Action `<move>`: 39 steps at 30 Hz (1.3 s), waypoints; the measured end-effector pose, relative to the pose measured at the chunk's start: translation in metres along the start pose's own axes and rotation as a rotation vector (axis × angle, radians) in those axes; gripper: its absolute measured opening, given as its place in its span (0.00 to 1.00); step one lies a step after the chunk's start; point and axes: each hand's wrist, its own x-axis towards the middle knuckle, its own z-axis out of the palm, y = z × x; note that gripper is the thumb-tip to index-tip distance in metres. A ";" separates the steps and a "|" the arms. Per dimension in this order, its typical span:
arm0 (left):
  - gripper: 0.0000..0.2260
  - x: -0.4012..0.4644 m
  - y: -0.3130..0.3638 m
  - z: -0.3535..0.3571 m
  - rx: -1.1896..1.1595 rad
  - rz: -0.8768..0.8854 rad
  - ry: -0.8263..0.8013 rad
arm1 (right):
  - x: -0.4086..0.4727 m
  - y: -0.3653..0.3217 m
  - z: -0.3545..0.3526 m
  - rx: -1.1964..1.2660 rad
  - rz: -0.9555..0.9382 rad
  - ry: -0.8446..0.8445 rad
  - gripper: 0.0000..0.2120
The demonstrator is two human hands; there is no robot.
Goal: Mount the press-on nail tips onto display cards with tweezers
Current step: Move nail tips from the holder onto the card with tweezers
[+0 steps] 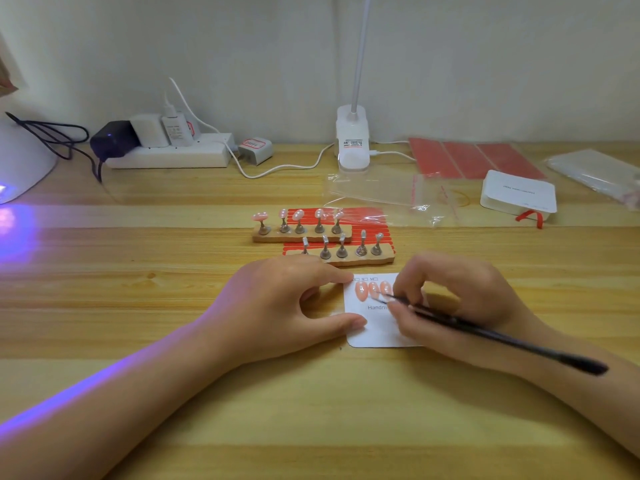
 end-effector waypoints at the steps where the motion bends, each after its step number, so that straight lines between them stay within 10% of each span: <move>1: 0.26 0.000 0.000 0.000 0.001 0.000 -0.002 | 0.000 0.000 -0.001 0.075 0.075 0.031 0.09; 28: 0.25 0.000 0.001 -0.001 -0.001 -0.003 -0.015 | 0.007 0.001 -0.001 0.023 0.098 -0.143 0.12; 39: 0.26 -0.002 0.002 -0.003 0.060 0.092 -0.020 | 0.003 -0.001 -0.014 0.053 0.439 0.176 0.19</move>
